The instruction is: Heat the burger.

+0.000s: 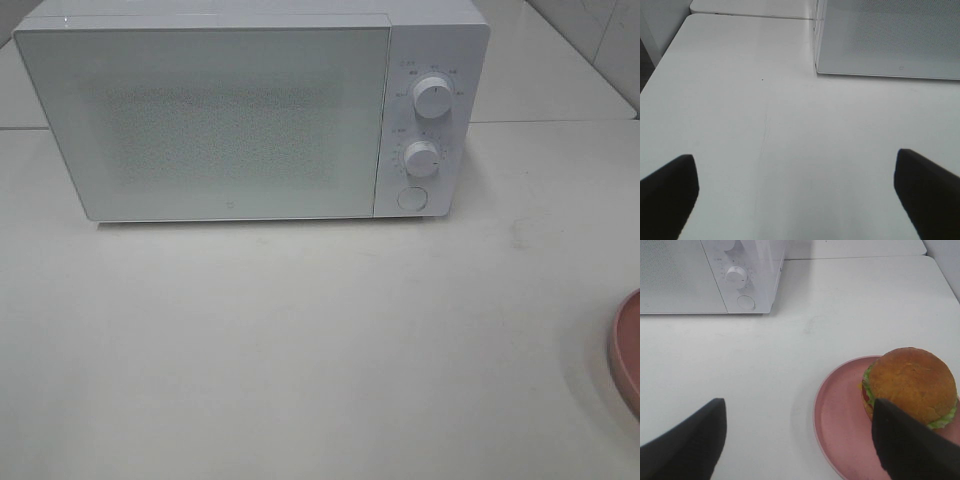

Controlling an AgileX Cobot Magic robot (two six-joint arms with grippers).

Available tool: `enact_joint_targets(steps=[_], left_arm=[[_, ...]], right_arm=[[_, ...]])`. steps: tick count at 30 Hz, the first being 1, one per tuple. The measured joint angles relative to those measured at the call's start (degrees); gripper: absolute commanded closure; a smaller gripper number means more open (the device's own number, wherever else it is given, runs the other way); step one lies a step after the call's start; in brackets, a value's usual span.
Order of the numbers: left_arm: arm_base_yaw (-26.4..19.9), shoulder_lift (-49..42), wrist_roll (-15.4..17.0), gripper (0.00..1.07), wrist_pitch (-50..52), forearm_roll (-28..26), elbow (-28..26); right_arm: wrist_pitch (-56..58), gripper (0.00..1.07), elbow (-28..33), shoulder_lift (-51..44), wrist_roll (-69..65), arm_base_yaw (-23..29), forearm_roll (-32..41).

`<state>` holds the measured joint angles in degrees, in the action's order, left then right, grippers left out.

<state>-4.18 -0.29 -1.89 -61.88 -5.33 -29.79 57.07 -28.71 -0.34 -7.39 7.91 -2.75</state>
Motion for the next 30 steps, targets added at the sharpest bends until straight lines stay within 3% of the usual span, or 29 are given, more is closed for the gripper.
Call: enact_joint_targets(steps=[30], left_arm=[[0.00,0.00,0.00,0.08,0.00,0.00,0.00]], right_arm=[[0.00,0.31,0.00,0.00,0.00,0.00,0.00]])
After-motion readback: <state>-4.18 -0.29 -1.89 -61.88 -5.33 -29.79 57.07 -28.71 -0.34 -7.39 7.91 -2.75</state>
